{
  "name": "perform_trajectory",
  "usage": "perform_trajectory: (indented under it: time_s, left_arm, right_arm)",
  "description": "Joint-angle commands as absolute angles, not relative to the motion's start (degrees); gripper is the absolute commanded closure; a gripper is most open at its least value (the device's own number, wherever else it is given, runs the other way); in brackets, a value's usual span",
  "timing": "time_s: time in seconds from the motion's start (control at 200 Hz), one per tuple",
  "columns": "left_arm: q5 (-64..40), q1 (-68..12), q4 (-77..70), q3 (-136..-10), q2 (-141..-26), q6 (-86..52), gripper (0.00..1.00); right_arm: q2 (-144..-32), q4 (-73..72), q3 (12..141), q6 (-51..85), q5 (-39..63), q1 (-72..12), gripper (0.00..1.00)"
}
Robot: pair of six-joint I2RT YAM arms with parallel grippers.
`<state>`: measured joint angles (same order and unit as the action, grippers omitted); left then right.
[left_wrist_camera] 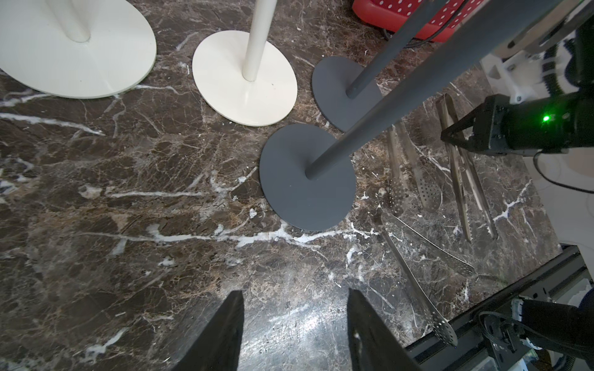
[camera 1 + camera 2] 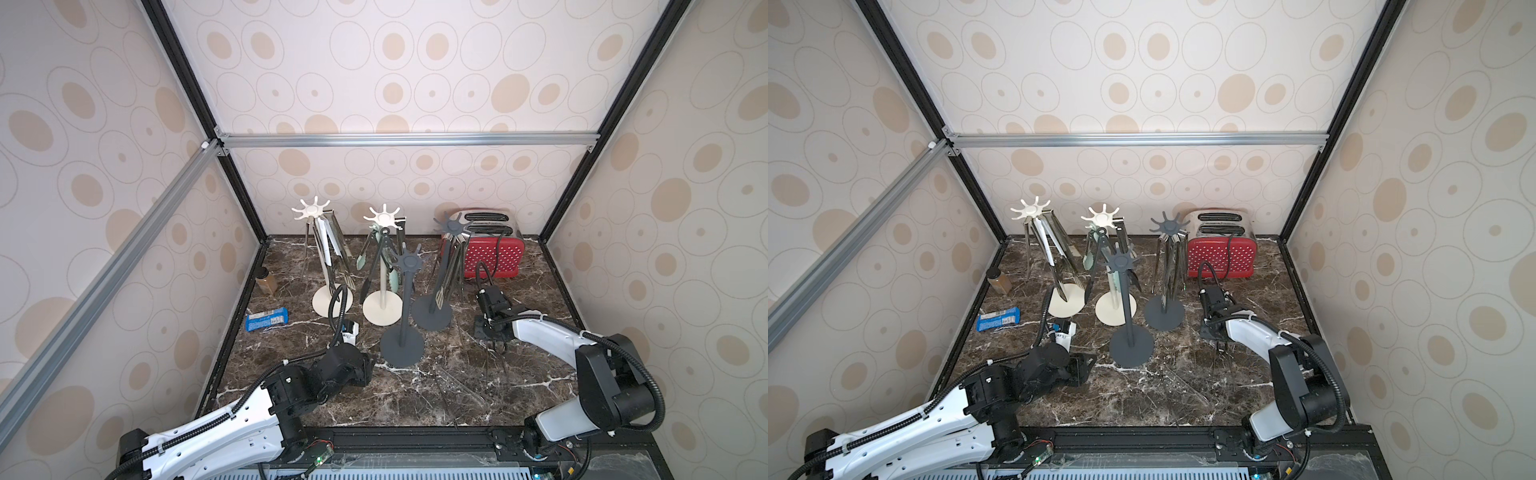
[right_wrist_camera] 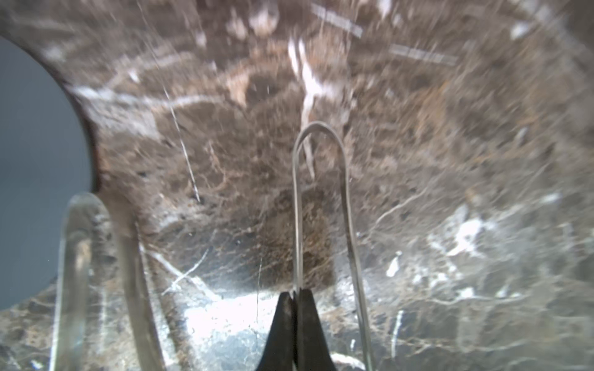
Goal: Hang food tongs on kitchen utensil racks
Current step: Pick up the food tongs from the center of the board.
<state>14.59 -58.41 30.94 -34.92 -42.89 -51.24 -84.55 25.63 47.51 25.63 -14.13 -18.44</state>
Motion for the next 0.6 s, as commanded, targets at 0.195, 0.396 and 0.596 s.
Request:
perform_trajectory:
  time_s: [0.195,0.396,0.596]
  left_arm:
    - [10.9,-58.0,21.6,-35.1,-42.2,-43.8,0.48]
    - [4.6,-58.0,14.3,-37.4,-42.7,-37.7,0.48]
    - [-2.7,-58.0,10.3,-43.0,-46.3,-30.3,0.5]
  right_arm:
    - [-62.9,32.1,52.4,14.0,-0.9,-18.0,1.0]
    - [-47.3,29.1,55.3,10.9,25.0,-18.1,1.0]
    - [-43.1,19.4,58.5,18.0,46.1,-18.2,1.0]
